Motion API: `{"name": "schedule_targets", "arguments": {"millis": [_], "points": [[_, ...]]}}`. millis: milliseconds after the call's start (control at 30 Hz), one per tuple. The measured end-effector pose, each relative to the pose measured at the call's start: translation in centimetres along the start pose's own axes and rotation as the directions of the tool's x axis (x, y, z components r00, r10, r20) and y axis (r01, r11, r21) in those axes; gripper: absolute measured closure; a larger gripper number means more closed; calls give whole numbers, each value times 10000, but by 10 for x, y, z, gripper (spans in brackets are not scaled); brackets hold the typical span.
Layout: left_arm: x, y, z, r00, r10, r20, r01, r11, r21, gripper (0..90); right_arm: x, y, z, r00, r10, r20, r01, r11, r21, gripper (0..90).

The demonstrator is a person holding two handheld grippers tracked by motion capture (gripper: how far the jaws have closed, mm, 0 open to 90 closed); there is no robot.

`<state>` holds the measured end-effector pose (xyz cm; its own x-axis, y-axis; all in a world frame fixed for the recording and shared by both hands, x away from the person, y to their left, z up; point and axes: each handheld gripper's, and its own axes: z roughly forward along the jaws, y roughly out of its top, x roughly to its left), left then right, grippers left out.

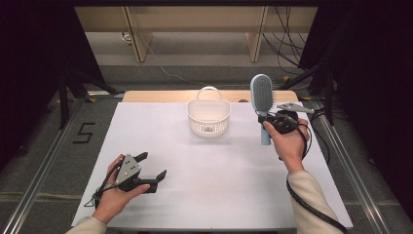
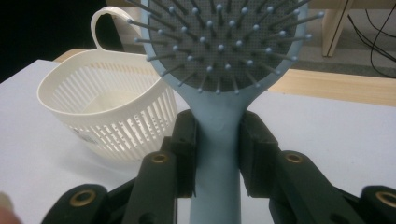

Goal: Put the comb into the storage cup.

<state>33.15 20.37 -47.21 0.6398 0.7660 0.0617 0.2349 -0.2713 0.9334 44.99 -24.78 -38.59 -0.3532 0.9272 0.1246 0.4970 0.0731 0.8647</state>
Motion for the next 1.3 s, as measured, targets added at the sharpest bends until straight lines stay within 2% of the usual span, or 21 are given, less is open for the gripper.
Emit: {"name": "schedule_targets", "arguments": {"millis": [567,1300], "points": [[-1,0,0,10000,47,9,-47,10000,-4,102,4,3,3,9995,-267,-140,263,9993,-264,705],[-2,1,0,10000,93,-29,-93,10000,-28,109,9,10,5,9996,-226,-141,217,9979,-604,705]]}}
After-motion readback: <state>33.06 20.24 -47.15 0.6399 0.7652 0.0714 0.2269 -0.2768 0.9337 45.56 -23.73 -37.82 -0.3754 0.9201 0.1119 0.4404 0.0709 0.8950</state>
